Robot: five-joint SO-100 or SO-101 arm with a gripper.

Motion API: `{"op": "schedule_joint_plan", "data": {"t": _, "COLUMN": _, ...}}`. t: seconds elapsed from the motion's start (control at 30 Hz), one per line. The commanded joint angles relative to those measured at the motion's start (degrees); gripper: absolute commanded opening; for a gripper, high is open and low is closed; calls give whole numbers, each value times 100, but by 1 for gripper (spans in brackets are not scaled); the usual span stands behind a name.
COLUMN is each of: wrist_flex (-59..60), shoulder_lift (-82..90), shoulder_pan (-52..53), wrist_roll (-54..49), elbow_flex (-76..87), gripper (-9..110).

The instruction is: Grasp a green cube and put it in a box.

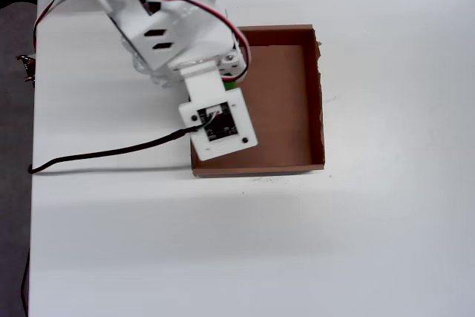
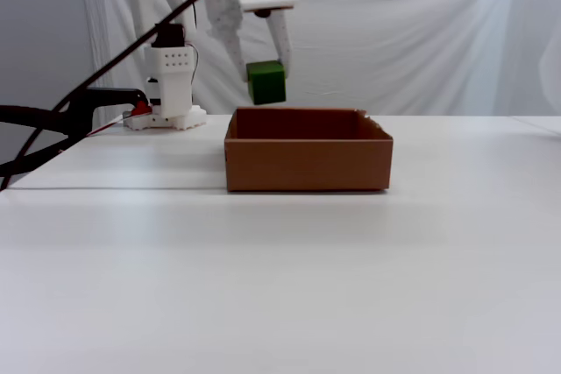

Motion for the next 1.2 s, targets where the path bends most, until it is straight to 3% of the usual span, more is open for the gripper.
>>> {"op": "schedule_joint_plan", "data": {"t": 0.0, "wrist_flex": 9, "shoulder_lift": -202, "shoulder_pan": -360, "wrist_roll": 88, "elbow_flex": -369, "gripper": 13}}
{"op": "schedule_joint_plan", "data": {"t": 0.67, "wrist_flex": -1160, "shoulder_lift": -2197, "shoulder_pan": -290, "wrist_roll": 114, "elbow_flex": -967, "gripper": 14}}
{"op": "schedule_joint_plan", "data": {"t": 0.8, "wrist_flex": -1160, "shoulder_lift": -2197, "shoulder_pan": -299, "wrist_roll": 79, "elbow_flex": -923, "gripper": 15}}
{"op": "schedule_joint_plan", "data": {"t": 0.87, "wrist_flex": -1169, "shoulder_lift": -2013, "shoulder_pan": -299, "wrist_roll": 70, "elbow_flex": -756, "gripper": 22}}
{"op": "schedule_joint_plan", "data": {"t": 1.17, "wrist_flex": -932, "shoulder_lift": -1037, "shoulder_pan": 70, "wrist_roll": 114, "elbow_flex": -554, "gripper": 23}}
